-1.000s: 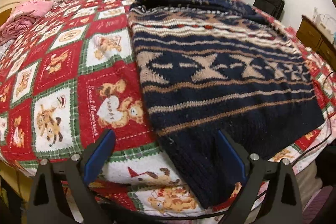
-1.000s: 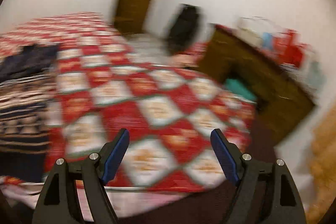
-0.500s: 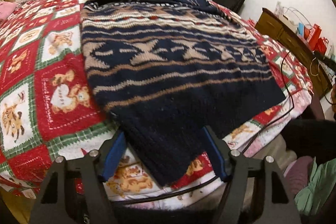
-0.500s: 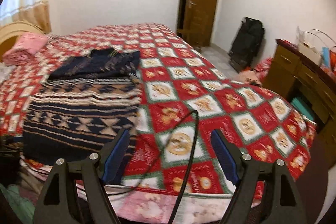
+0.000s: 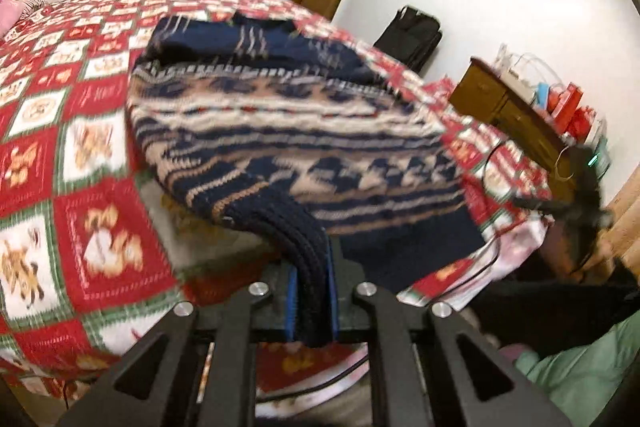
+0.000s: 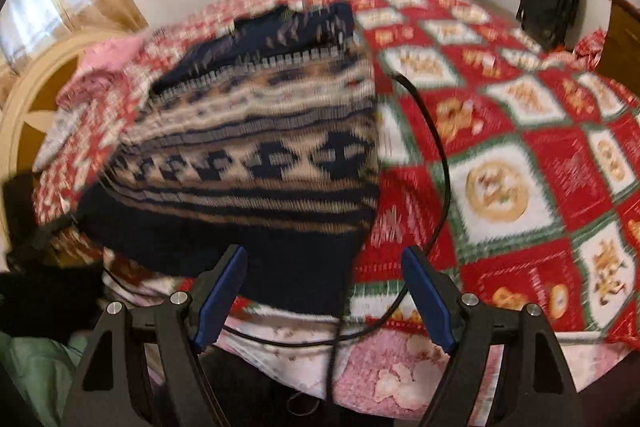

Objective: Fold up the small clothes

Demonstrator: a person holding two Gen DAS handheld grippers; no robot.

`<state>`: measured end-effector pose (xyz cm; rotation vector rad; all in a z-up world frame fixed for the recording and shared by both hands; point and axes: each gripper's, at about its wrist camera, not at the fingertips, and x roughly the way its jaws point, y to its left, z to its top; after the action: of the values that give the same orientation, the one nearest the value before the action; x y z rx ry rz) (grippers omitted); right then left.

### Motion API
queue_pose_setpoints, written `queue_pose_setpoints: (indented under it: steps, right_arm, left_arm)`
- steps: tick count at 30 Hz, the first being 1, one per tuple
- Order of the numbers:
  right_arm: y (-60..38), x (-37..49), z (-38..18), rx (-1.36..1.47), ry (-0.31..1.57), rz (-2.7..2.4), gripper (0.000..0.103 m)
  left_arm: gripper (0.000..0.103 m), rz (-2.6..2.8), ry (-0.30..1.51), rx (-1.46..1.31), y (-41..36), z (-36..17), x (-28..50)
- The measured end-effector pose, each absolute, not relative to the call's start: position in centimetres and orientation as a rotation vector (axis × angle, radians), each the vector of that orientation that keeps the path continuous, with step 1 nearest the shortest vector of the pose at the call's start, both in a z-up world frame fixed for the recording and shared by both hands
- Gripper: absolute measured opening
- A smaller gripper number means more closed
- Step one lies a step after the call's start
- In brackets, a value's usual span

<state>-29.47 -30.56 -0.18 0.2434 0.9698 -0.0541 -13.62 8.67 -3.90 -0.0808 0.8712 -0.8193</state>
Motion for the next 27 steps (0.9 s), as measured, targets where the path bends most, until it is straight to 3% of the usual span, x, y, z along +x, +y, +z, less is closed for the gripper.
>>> queue_pose_setpoints:
  steps: [12,21,27]
  right_arm:
    - [-30.0,-27.5,-4.0,0.197,1.103,-0.033,0.080]
    - [-37.8,-32.2,3.3,0.510,0.762,-0.153,0.080]
    - [-38.5,-32.4,6.2,0.376,0.719,-0.240,0.080]
  left_arm:
    - [0.012,-0.807,0.856,-0.159,8.2,-3.1,-11.4]
    - [0.012,-0.821,0.767,-0.223,7.7,1.2,-8.5]
    - [0.012,-0.804,0.698,-0.186,4.9,4.5,-5.2]
